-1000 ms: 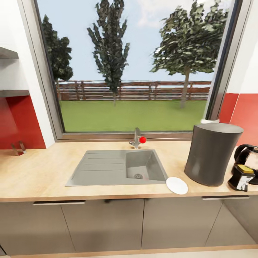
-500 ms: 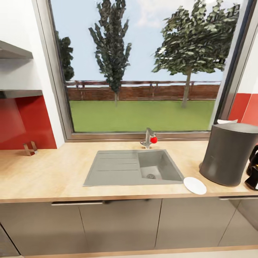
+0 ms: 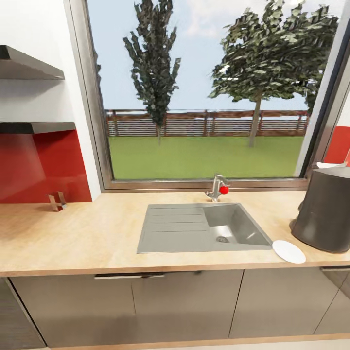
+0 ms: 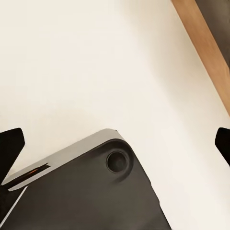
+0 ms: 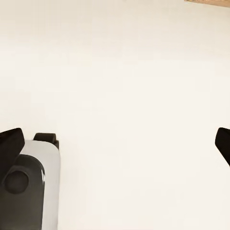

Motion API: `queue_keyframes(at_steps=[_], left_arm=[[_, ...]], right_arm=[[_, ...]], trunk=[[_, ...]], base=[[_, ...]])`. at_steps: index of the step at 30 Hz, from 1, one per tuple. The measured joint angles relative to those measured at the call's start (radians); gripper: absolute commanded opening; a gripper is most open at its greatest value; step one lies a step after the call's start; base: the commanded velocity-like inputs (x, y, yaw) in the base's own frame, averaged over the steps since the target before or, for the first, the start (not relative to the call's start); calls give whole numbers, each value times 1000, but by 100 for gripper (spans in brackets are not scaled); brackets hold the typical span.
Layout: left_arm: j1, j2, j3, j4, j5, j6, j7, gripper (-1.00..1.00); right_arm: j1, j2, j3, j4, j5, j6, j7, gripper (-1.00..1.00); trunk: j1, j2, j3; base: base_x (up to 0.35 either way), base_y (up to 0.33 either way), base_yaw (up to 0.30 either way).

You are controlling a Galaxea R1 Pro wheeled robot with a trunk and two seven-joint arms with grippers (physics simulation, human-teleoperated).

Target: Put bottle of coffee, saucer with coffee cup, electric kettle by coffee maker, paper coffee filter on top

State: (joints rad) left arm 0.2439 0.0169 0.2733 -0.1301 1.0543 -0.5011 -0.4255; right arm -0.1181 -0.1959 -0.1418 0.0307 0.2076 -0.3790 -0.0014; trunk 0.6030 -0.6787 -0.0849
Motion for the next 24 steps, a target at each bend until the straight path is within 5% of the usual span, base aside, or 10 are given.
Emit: queue_keyframes(at_steps=[24], left_arm=[[0, 0, 0, 1, 0, -2, 0, 100]], right_arm=[[0, 1, 0, 1, 0, 0, 0, 100]], trunk=[[0, 0, 0]], base=[[0, 346, 0]])
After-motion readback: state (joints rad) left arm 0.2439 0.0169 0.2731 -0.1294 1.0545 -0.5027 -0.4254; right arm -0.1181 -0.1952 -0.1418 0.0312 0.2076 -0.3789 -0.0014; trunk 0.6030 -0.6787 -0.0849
